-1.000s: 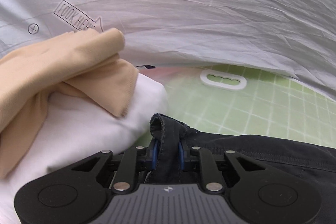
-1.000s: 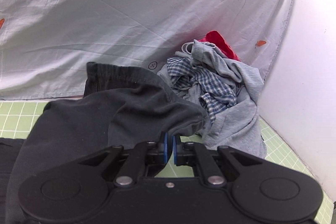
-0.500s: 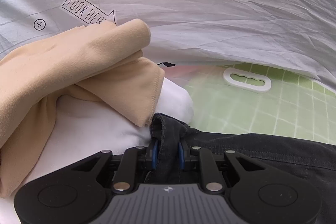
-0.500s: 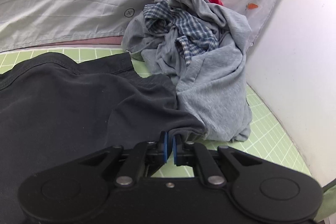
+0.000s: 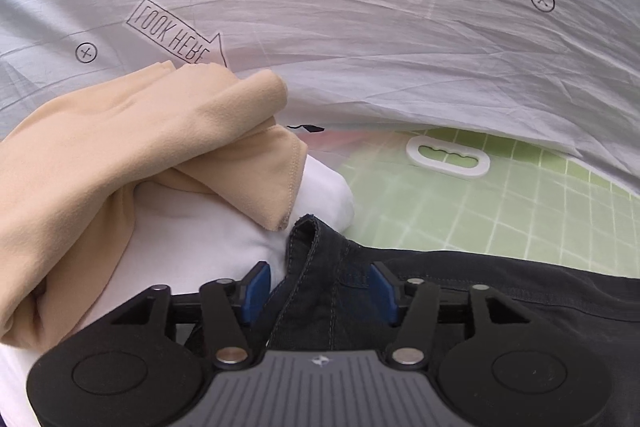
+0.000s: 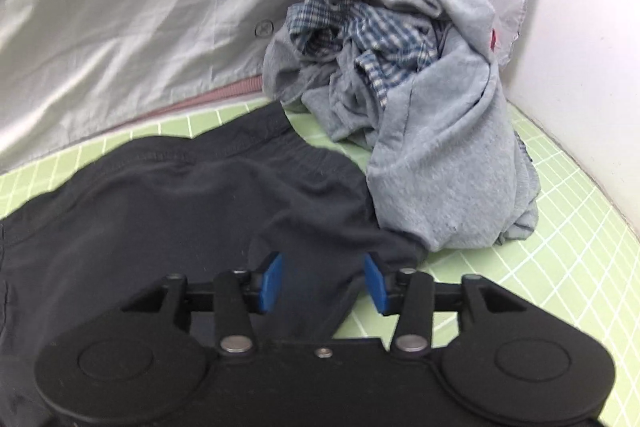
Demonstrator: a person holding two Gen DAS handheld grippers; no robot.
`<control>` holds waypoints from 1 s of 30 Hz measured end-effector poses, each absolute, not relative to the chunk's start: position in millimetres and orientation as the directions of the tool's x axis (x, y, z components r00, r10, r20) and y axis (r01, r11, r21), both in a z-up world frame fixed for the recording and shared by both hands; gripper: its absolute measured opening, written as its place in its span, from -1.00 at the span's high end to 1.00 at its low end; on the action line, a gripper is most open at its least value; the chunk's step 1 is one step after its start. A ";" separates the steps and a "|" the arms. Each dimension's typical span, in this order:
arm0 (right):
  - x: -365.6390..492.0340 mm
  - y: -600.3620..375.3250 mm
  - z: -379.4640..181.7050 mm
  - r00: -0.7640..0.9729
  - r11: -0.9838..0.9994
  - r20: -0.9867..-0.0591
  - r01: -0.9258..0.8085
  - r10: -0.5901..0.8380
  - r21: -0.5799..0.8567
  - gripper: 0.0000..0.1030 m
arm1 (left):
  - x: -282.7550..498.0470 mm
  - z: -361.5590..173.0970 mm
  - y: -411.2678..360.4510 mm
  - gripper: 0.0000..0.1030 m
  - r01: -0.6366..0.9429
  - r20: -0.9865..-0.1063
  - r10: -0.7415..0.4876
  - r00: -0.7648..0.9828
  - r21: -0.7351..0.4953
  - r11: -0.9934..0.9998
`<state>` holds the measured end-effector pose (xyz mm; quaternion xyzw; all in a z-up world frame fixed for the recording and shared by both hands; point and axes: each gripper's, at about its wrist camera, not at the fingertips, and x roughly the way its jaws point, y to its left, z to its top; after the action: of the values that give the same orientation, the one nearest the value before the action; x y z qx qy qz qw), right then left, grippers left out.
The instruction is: Fold clothes
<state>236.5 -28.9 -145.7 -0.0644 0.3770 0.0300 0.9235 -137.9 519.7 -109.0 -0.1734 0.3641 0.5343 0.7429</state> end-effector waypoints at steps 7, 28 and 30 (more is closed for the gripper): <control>247.1 -29.6 -134.6 0.788 0.969 -0.614 -0.185 0.048 -0.162 -0.10 | -130.8 -101.6 469.1 -0.28 -0.922 -0.777 0.592 0.215 0.039 0.385; 393.4 -176.7 -187.2 0.681 0.996 -0.728 -0.080 0.083 0.039 1.00 | 26.3 -125.2 249.7 -0.29 -0.766 -0.883 0.368 0.293 0.014 0.643; 408.6 -199.0 -186.6 0.686 0.999 -0.727 -0.035 0.013 -0.016 1.00 | 36.9 -126.9 234.5 -0.29 -0.752 -0.886 0.359 0.293 0.019 0.658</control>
<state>408.6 -199.0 -186.6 -0.0143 0.3959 0.0131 0.9181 36.9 234.5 -126.9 -0.2068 0.4751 0.3578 0.7768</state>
